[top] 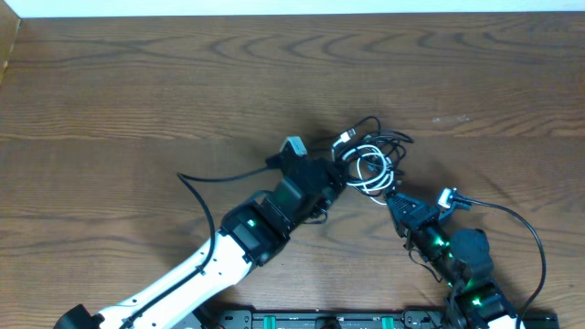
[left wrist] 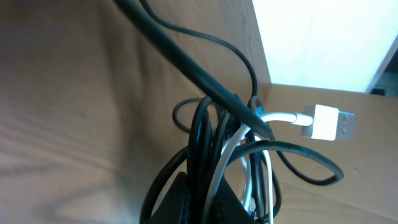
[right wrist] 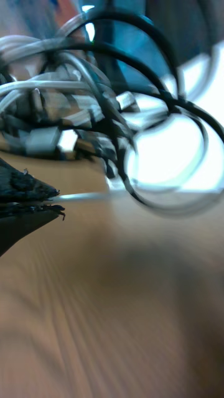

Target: Untangle cables

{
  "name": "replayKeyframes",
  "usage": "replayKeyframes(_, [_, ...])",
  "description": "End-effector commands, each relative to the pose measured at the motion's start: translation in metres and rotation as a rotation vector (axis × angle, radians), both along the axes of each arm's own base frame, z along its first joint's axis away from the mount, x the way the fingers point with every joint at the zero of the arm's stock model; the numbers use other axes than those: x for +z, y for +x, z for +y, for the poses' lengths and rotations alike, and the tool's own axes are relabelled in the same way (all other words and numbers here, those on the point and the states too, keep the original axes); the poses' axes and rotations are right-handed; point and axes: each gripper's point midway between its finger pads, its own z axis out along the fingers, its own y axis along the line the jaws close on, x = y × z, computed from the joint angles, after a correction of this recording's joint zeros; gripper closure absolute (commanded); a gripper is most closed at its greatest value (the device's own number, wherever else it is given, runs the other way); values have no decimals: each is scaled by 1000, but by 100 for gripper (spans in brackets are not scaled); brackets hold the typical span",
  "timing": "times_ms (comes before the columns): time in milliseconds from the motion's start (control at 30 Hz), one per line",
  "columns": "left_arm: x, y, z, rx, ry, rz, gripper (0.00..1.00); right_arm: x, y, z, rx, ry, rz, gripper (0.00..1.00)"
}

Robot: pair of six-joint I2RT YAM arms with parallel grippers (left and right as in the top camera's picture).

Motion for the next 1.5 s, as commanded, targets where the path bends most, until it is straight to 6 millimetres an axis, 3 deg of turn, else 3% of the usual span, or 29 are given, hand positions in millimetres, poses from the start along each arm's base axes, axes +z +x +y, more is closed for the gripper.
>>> replayKeyframes(0, [16, 25, 32, 39, 101, -132, 92, -17, 11, -31, -118, -190, -23, 99])
replayKeyframes(267, [25, 39, 102, 184, 129, -91, 92, -25, 19, -65, -224, -263, -4, 99])
replayKeyframes(400, [31, 36, 107, 163, 124, -101, 91, -25, 20, -72, -248, -265, 0, 99])
replayKeyframes(633, [32, 39, 113, 55, 299, -232, 91, -31, 22, -96, -321, -356, 5, 99])
replayKeyframes(733, [33, 34, 104, -20, 290, -246, 91, -33, 21, -92, -294, -345, 13, 97])
replayKeyframes(900, [39, 20, 71, -286, 338, -402, 92, -16, 21, -66, -165, -276, -65, 78])
replayKeyframes(1000, [31, 16, 63, -375, 418, -460, 92, 12, 18, -41, -26, -223, -196, 67])
replayKeyframes(1133, [22, 15, 47, -427, 427, -472, 92, 59, 3, -10, 169, -269, -493, 61])
replayKeyframes(1200, [21, 15, 37, -445, 417, -486, 92, 71, -2, -5, 206, -291, -577, 59])
replayKeyframes(1467, [23, 7, 0, -512, 366, -551, 92, 72, -7, 1, 249, -292, -598, 54])
